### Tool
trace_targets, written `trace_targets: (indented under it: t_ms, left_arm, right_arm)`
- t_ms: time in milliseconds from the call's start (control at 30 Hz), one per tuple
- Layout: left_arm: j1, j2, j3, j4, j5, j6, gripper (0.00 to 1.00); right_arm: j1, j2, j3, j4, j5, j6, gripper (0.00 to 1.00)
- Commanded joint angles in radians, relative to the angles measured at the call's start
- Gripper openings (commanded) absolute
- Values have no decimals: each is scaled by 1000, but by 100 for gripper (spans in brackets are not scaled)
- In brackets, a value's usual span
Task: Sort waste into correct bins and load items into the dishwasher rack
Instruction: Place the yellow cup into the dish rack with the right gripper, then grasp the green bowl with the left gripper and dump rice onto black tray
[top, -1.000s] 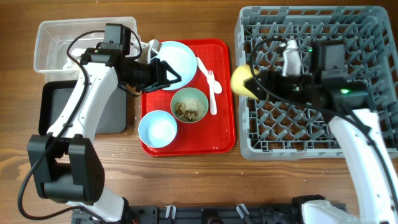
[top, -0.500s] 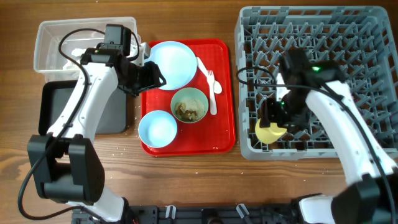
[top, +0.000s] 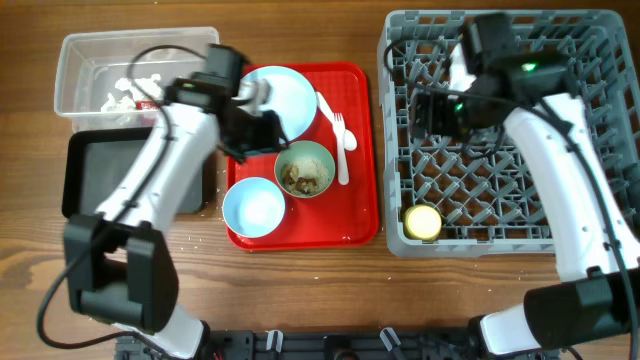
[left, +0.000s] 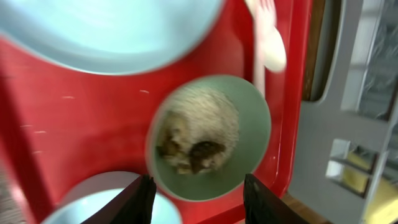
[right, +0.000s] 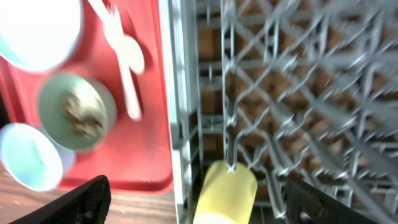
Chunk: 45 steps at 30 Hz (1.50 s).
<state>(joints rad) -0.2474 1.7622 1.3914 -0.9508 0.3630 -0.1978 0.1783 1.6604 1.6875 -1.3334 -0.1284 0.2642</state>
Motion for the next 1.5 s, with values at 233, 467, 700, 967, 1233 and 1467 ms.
trace_targets:
  t_ms: [233, 467, 700, 967, 1233, 1467]
  left_arm:
    - [-433, 141, 13, 145, -417, -53, 49]
    - [-461, 256, 13, 200, -429, 63, 22]
    - [-462, 214, 55, 159, -423, 51, 4]
    - [-296, -25, 212, -88, -274, -69, 4]
    - [403, -47, 96, -200, 136, 110, 4]
    - [833, -37, -278, 214, 736, 311, 4]
  right_arm:
    - [-114, -7, 40, -7, 4, -29, 90]
    - [-114, -7, 40, -3, 5, -29, 90]
    - [-114, -7, 40, 6, 5, -29, 90]
    - [-114, -7, 40, 11, 4, -29, 91]
    - [-114, -7, 39, 12, 4, -29, 91]
    - [-114, -7, 39, 16, 4, -29, 90]
